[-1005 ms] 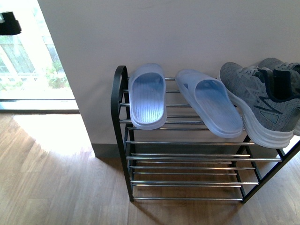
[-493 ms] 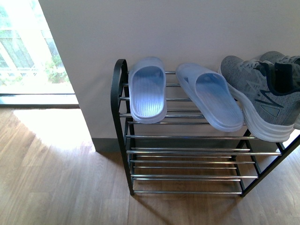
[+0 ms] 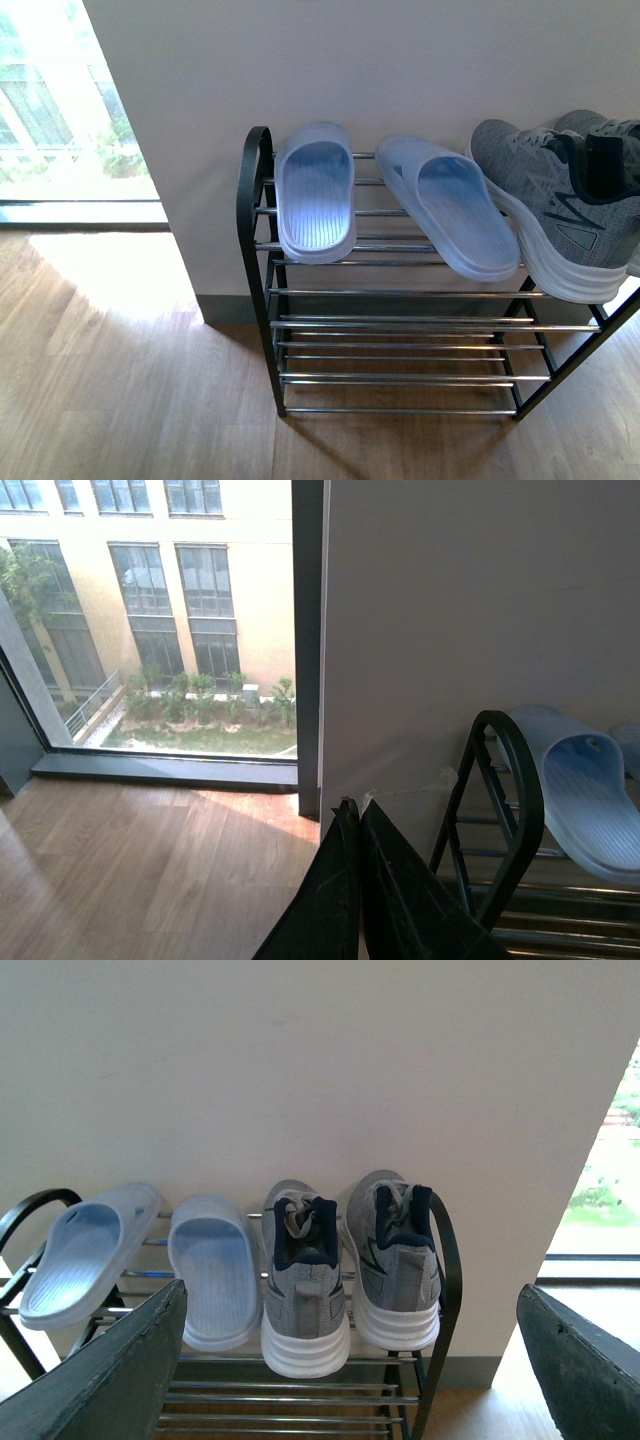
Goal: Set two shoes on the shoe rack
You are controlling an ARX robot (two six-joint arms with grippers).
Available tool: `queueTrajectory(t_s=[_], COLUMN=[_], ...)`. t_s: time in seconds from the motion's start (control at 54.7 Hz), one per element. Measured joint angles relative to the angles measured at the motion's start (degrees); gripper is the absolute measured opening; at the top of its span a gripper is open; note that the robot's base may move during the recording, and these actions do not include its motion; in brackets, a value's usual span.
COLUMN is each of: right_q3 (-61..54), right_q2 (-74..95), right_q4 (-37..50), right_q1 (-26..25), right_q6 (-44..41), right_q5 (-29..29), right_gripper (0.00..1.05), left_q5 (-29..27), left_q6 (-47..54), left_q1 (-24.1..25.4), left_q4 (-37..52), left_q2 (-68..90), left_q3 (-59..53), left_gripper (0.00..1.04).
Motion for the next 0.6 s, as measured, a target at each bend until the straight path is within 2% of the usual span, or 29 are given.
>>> queueTrajectory(t_s=[0.603], right_q3=[0.0], right_q2=[0.0], right_q4=[0.0], right_q1=[0.0], right_q6=[0.0], right_q5=[0.0], right_gripper=[0.96], left_q5=[0.0], left_q6=[0.0], left_q1=[0.0], left_q4=[-18.8], left_q2=[-20.3], left_q3=[-0.3], left_gripper=[0.01])
